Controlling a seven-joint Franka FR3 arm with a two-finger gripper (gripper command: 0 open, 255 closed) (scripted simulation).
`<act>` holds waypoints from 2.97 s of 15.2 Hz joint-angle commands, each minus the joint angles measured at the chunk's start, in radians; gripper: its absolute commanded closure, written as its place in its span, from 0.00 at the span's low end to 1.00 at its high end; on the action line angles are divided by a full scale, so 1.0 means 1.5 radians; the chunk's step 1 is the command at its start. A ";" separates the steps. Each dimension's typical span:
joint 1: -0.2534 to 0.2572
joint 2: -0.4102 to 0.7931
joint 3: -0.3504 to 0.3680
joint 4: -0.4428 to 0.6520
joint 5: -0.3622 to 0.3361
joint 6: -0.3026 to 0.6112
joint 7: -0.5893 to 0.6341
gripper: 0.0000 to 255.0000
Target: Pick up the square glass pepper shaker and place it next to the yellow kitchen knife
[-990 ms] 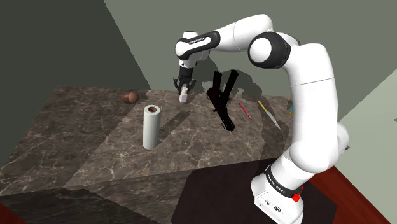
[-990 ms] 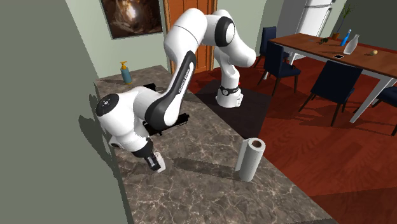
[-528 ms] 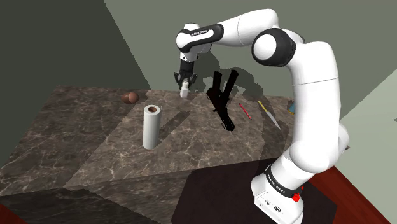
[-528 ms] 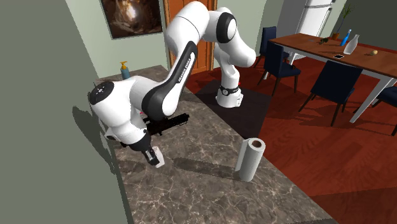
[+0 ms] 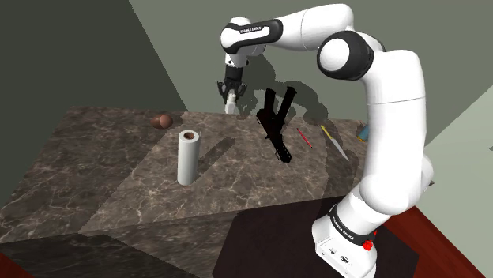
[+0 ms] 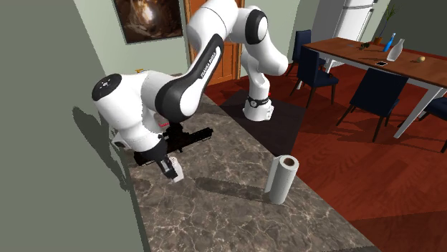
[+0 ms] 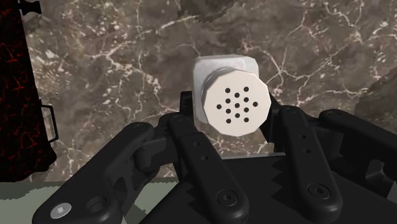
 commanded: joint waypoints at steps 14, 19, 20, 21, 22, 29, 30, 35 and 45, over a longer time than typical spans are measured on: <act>-0.022 -0.104 -0.007 -0.065 0.001 -0.041 -0.025 1.00; -0.056 -0.207 -0.023 -0.222 -0.001 0.011 -0.076 1.00; -0.063 -0.225 -0.027 -0.249 -0.002 0.020 -0.086 1.00; -0.070 -0.243 -0.031 -0.275 -0.003 0.027 -0.097 1.00; -0.077 -0.260 -0.035 -0.299 -0.004 0.034 -0.108 1.00; -0.124 -0.365 -0.073 -0.445 -0.020 0.073 -0.187 1.00; -0.131 -0.379 -0.079 -0.462 -0.024 0.077 -0.199 1.00; -0.167 -0.438 -0.113 -0.537 -0.045 0.093 -0.259 1.00; -0.247 -0.519 -0.196 -0.630 -0.104 0.114 -0.389 1.00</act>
